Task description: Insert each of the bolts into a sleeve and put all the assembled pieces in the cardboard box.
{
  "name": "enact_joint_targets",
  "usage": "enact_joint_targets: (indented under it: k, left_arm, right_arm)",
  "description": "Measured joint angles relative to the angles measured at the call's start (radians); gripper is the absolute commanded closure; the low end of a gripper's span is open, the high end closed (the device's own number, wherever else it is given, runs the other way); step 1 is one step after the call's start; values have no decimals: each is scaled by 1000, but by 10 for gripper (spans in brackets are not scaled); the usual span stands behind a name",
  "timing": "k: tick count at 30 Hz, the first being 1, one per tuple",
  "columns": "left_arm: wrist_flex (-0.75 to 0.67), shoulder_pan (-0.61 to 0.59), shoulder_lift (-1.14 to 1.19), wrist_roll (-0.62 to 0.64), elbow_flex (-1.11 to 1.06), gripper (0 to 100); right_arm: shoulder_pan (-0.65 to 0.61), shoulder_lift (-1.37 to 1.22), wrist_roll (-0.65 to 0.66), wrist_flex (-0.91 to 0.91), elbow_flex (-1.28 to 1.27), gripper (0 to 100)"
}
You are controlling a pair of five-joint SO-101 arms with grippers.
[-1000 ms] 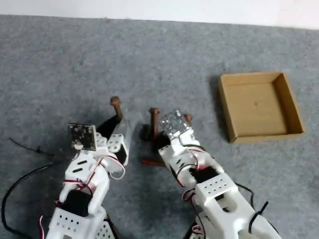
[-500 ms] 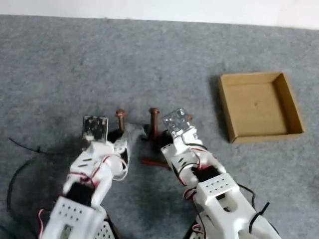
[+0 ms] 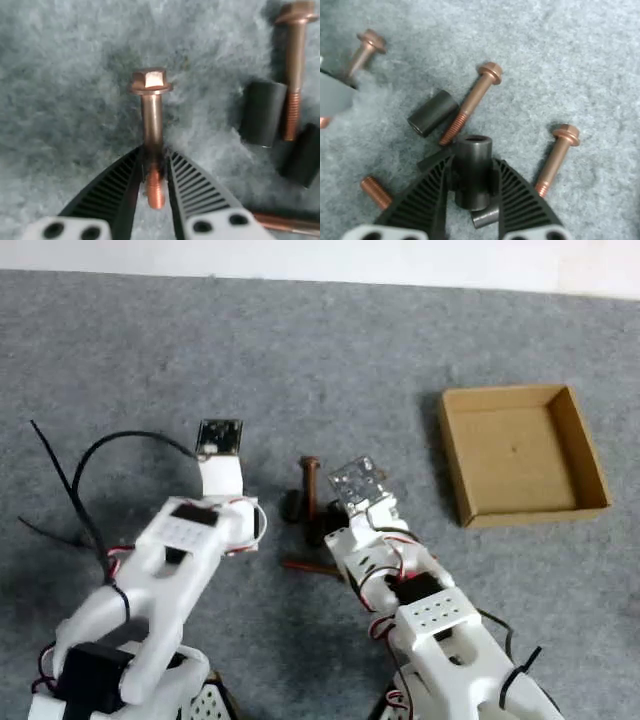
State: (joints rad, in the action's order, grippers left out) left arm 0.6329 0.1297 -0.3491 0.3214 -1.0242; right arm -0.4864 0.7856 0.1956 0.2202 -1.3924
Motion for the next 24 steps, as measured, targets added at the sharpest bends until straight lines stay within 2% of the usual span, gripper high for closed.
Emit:
enact_joint_targets:
  k: [3,8,11,17,24]
  left_arm:
    - [61,0,6,0,43,960]
    - [74,-2,11,0,51,768]
    - [74,-2,12,26,54,691]
    - [74,-31,12,78,54,673]
    - [72,-51,17,49,84,674]
  right_arm:
    - [0,0,0,0,0,995]
    - [0,0,0,0,0,995]
    - [0,0,0,0,0,995]
    - [0,0,0,0,0,995]
    - [0,0,0,0,0,995]
